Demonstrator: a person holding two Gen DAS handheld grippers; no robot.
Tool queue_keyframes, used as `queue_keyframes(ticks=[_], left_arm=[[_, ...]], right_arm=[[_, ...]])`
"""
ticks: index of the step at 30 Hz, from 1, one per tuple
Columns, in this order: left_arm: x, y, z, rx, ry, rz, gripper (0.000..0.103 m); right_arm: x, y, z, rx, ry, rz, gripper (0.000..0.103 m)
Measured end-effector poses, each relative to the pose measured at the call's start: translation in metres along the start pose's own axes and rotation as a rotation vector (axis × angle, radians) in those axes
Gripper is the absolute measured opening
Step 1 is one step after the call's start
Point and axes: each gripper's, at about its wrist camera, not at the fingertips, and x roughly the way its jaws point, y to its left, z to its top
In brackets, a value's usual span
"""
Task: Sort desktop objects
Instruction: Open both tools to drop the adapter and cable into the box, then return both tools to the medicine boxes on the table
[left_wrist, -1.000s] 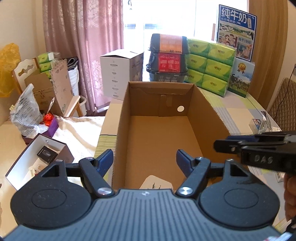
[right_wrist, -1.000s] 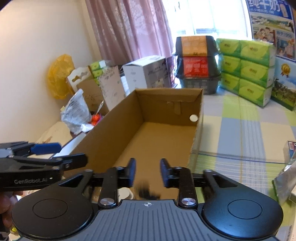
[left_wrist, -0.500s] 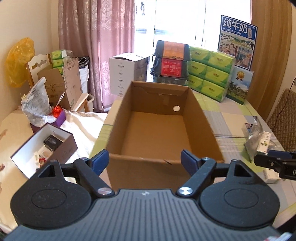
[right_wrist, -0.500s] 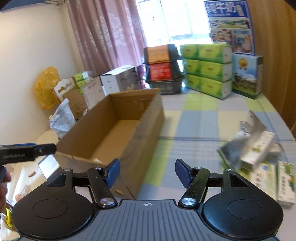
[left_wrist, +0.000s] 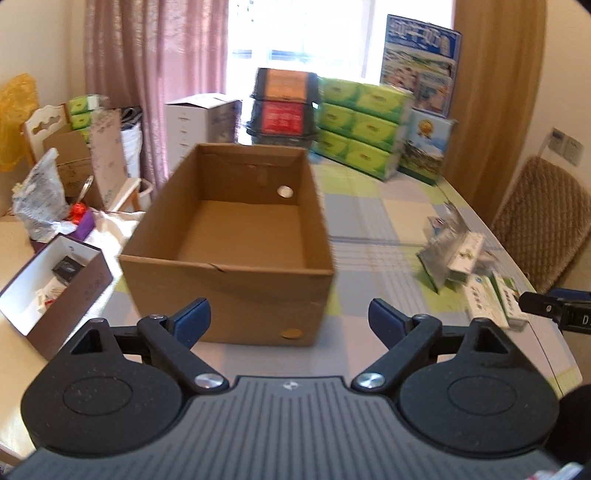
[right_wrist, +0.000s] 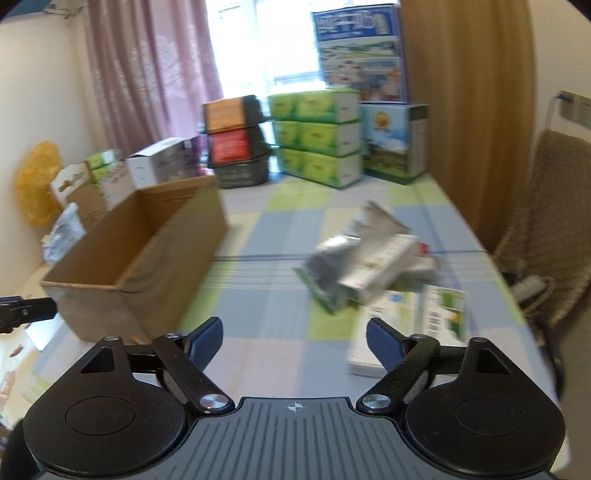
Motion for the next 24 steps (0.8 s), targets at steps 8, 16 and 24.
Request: queue_keyframes(ticks=[8,16,24], left_arm=[[0.02,-0.046,-0.008,0.066,0.05,-0.041,0.097],[0.045,-0.092,-0.013,0.137,0.084,-0.069,0.102],[0.075,-0.128,-0.018,0.187,0.151,-0.102,0.102]], right_arm=[[-0.012,-0.06,-0.016,0.089,0.033,-0.119,0.09],[-0.007,-0.093,-0.023,0.137,0.047,-0.144,0.092],[0.018,-0.118,-0.028,0.166,0.075,-0.145,0.092]])
